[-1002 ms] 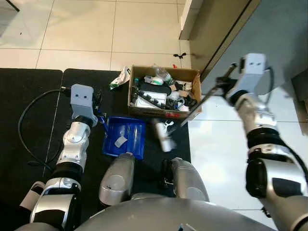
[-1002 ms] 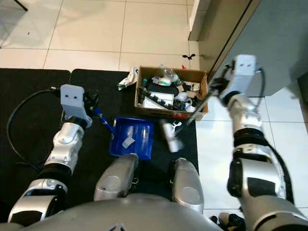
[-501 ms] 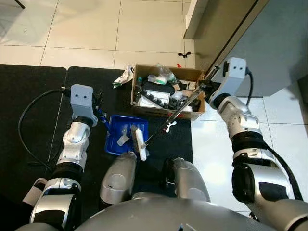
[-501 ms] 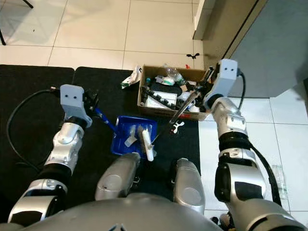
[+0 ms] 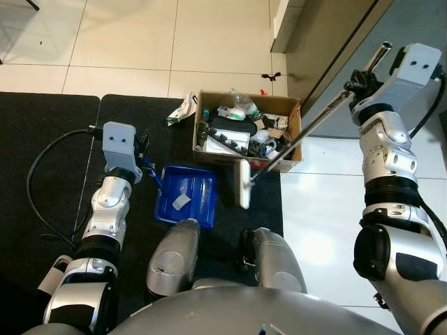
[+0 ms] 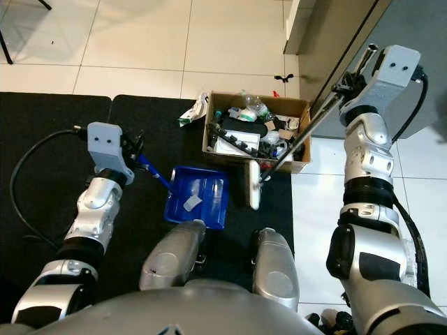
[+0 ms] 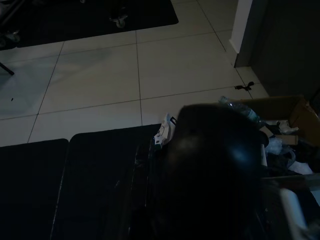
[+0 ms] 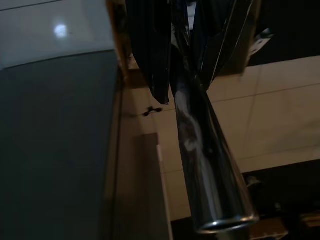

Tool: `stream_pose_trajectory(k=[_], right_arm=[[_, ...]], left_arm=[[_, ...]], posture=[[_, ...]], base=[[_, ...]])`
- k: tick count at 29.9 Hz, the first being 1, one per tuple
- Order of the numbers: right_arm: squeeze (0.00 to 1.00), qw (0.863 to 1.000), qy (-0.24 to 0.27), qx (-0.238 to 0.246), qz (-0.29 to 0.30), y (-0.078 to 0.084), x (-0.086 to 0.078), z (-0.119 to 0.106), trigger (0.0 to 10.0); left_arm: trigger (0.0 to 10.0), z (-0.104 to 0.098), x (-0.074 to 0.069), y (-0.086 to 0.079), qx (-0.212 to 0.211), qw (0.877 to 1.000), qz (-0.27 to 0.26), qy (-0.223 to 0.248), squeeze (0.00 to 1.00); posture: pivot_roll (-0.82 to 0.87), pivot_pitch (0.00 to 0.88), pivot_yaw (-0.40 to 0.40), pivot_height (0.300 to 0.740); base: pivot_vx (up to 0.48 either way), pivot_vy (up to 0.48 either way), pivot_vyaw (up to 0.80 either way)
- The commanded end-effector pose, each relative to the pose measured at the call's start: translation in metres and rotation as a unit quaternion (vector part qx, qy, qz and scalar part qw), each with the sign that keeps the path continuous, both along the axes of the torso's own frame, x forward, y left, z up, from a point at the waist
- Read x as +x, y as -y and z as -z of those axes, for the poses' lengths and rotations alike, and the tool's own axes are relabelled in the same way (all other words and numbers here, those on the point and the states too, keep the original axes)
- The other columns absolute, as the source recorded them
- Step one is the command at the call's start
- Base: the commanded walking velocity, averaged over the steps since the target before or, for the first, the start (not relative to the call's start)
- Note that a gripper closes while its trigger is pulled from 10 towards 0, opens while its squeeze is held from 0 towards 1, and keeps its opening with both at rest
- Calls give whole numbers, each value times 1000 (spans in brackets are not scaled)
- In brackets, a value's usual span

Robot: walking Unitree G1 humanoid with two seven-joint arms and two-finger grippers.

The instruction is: Sweep floor

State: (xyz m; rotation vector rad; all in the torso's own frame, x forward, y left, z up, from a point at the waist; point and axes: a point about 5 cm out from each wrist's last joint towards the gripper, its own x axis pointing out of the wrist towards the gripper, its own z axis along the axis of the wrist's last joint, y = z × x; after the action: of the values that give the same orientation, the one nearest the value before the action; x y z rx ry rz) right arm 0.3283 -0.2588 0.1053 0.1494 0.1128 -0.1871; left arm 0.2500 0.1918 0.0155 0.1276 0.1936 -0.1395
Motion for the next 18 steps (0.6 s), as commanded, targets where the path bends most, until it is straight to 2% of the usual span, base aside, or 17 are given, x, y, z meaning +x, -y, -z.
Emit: stream_pose_trajectory(k=[1,4,7,16,18], right_arm=[[0,999,31,-11,13,3,3,-10,10000],[0,999,30,-18,12,1,3,-9,10000],[0,997,39,-57,25,1,3,-11,10000],[0,991,85,-48,92,6,1,-16,10000],[0,987,96,-51,122,6,0,-15,10000]], left_arm=[[10000,21,-15,4,3,998,7,-57,0],[10000,21,-15,3,3,998,6,-57,0],[10000,21,-15,3,4,998,6,-57,0],[10000,20,-15,4,3,998,9,-57,0],[10000,20,-14,4,3,998,9,-56,0]], posture=[[249,71,-21,740],[249,71,-21,740],[249,71,-21,740],[250,73,-17,740],[252,71,-16,740]], base=[[0,0,0],[0,0,0],[0,0,0],[0,0,0],[0,0,0]])
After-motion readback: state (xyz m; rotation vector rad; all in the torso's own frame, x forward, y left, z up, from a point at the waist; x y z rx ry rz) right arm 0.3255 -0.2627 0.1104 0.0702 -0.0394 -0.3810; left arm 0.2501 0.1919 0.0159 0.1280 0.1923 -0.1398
